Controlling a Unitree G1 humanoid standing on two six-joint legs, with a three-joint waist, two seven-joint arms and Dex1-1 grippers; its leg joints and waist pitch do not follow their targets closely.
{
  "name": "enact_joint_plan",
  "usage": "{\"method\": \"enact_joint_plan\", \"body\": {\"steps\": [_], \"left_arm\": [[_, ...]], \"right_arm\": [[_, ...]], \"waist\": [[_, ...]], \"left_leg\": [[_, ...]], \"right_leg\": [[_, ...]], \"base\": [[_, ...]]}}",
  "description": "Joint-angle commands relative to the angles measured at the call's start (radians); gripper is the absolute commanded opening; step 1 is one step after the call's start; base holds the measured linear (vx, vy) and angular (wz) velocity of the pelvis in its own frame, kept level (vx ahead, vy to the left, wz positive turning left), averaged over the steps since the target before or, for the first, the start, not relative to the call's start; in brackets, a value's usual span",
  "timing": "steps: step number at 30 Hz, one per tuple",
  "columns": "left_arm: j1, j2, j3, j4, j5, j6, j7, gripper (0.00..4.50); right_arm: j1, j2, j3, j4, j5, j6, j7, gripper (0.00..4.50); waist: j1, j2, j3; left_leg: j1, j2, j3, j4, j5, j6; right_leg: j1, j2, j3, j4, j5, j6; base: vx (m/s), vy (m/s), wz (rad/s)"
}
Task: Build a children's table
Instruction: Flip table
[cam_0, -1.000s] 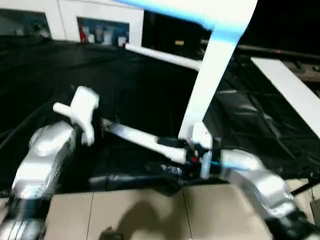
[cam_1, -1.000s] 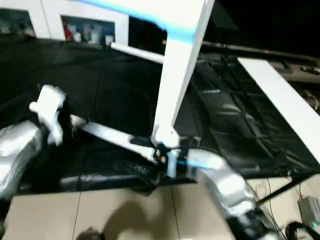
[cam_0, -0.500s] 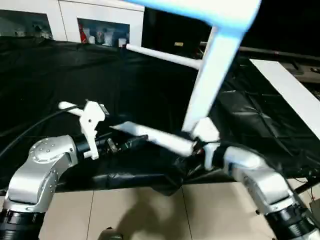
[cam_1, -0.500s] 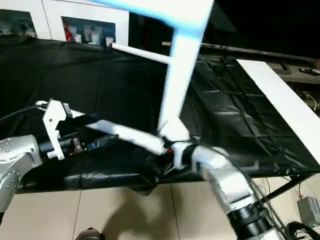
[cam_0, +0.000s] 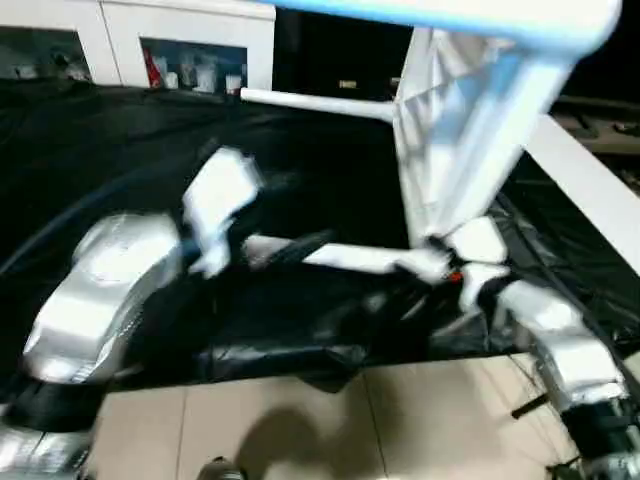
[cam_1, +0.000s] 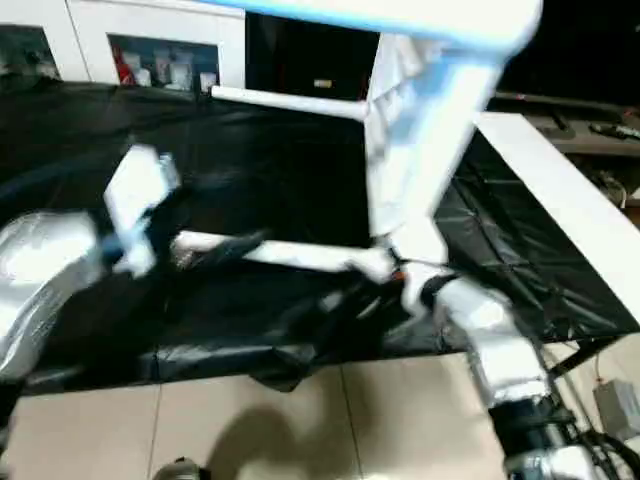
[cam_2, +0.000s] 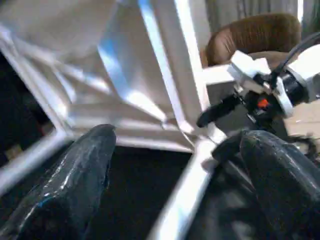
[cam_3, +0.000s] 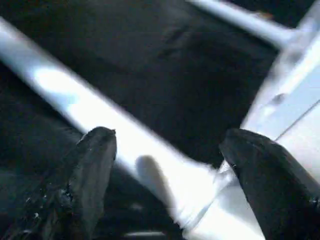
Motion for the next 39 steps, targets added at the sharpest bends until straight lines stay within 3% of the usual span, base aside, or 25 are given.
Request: {"method": "enact_joint_plan", "body": {"steps": [1, 3, 5, 7, 10, 14, 16, 19, 25, 30, 31, 33, 35, 39], "left_arm": [[-0.055, -0.023, -0.041, -0.001, 0.072, -0.073, 0.036, 4.44], [-0.09, -0.034, -0.061, 0.02, 0.121, -0.137, 0.056, 4.44], [-0.185, -0.044, -0.111, 0.108, 0.295, -0.37, 0.144, 4.44], [-0.212, -0.044, -0.12, 0.132, 0.34, -0.442, 0.171, 4.44], [-0.283, -0.053, -0.124, 0.169, 0.397, -0.587, 0.219, 4.44], [-0.37, -0.014, -0.134, 0.243, 0.535, -0.652, 0.374, 4.44], [-0.394, -0.011, -0.124, 0.267, 0.561, -0.671, 0.415, 4.44], [-0.449, -0.02, -0.109, 0.384, 0.633, -0.733, 0.488, 4.44], [-0.515, 0.001, -0.125, 0.506, 0.66, -0.717, 0.482, 4.44], [-0.573, 0.036, -0.173, 0.645, 0.696, -0.703, 0.443, 4.44], [-0.583, 0.034, -0.168, 0.677, 0.692, -0.716, 0.438, 4.44], [-0.596, 0.036, -0.167, 0.707, 0.705, -0.733, 0.446, 4.44], [-0.601, 0.032, -0.163, 0.718, 0.705, -0.743, 0.447, 4.44], [-0.611, 0.02, -0.148, 0.73, 0.68, -0.756, 0.451, 4.28]], "right_arm": [[-0.005, -0.002, -0.027, 0.009, -0.016, -0.03, -0.015, 3.88], [-0.005, 0.006, -0.021, 0.009, -0.02, -0.045, -0.013, 3.88], [-0.006, 0.048, -0.002, -0.027, -0.006, -0.068, -0.002, 3.88], [-0.006, 0.062, 0.004, -0.044, 0.001, -0.067, 0.002, 3.88], [-0.008, 0.103, 0.046, -0.084, 0.007, -0.081, 0.024, 3.88], [-0.019, 0.149, 0.082, -0.132, 0.02, -0.082, 0.035, 3.88], [-0.022, 0.156, 0.092, -0.147, 0.017, -0.087, 0.034, 3.88], [-0.021, 0.196, 0.063, -0.174, -0.005, -0.113, -0.029, 3.88], [-0.013, 0.218, -0.009, -0.186, -0.007, -0.159, -0.12, 3.88], [0.042, 0.215, -0.049, -0.272, 0.039, -0.196, -0.105, 3.88], [0.057, 0.216, -0.056, -0.28, 0.019, -0.234, -0.121, 3.88], [0.086, 0.219, -0.058, -0.304, -0.017, -0.303, -0.141, 3.88], [0.103, 0.219, -0.053, -0.318, -0.051, -0.345, -0.166, 3.88], [0.186, 0.279, -0.08, -0.338, -0.131, -0.441, -0.312, 3.88]], "waist": [[-0.005, 0.019, -0.066], [-0.007, 0.02, -0.07], [-0.009, 0.013, -0.072], [-0.012, 0.016, -0.073], [-0.012, 0.018, -0.074], [-0.011, 0.025, -0.072], [-0.009, 0.025, -0.071], [-0.004, 0.026, -0.069], [0.0, 0.026, -0.072], [0.003, 0.029, -0.073], [0.001, 0.027, -0.073], [0.002, 0.035, -0.073], [0.001, 0.031, -0.071], [0.003, 0.035, -0.069]], "left_leg": [[0.02, 0.017, 0.0, -0.065, -0.208, -0.06], [0.018, 0.017, 0.0, -0.062, -0.19, -0.053], [0.016, 0.017, -0.001, -0.06, -0.176, -0.034], [0.015, 0.019, -0.004, -0.06, -0.171, -0.032], [0.016, 0.022, -0.004, -0.06, -0.152, -0.027], [0.022, 0.023, -0.005, -0.062, -0.182, -0.033], [0.023, 0.023, -0.005, -0.062, -0.189, -0.043], [0.024, 0.022, -0.004, -0.063, -0.196, -0.05], [0.025, 0.019, -0.005, -0.064, -0.19, -0.066], [0.026, 0.019, -0.005, -0.063, -0.176, -0.048], [0.023, 0.019, -0.007, -0.064, -0.168, -0.047], [0.025, 0.02, -0.007, -0.064, -0.18, -0.052], [0.026, 0.02, -0.007, -0.065, -0.209, -0.053], [0.026, 0.02, -0.009, -0.068, -0.235, -0.062]], "right_leg": [[0.039, -0.056, 0.04, -0.081, -0.076, -0.152], [0.043, -0.058, 0.039, -0.077, -0.06, -0.154], [0.043, -0.058, 0.039, -0.08, -0.061, -0.142], [0.045, -0.061, 0.038, -0.076, -0.056, -0.137], [0.042, -0.062, 0.038, -0.07, -0.011, -0.158], [0.037, -0.061, 0.037, -0.068, -0.018, -0.155], [0.037, -0.062, 0.038, -0.069, -0.036, -0.151], [0.032, -0.062, 0.039, -0.072, -0.041, -0.147], [0.032, -0.065, 0.039, -0.068, -0.035, -0.147], [0.034, -0.065, 0.04, -0.067, 0.008, -0.145], [0.037, -0.064, 0.039, -0.063, 0.028, -0.146], [0.034, -0.067, 0.038, -0.065, 0.026, -0.154], [0.034, -0.067, 0.038, -0.068, -0.002, -0.157], [0.029, -0.069, 0.041, -0.074, -0.054, -0.151]], "base": [[0.0, 0.0, 0.0], [0.0, 0.0, 0.0], [0.0, 0.0, 0.0], [0.0, 0.0, 0.0], [0.0, 0.0, 0.0], [0.0, 0.0, 0.0], [0.0, 0.0, 0.0], [0.0, 0.0, 0.0], [0.0, 0.0, 0.0], [0.0, 0.0, 0.0], [0.0, 0.0, 0.0], [0.0, 0.0, 0.0], [0.0, 0.0, 0.0], [0.0, 0.0, 0.0]]}}
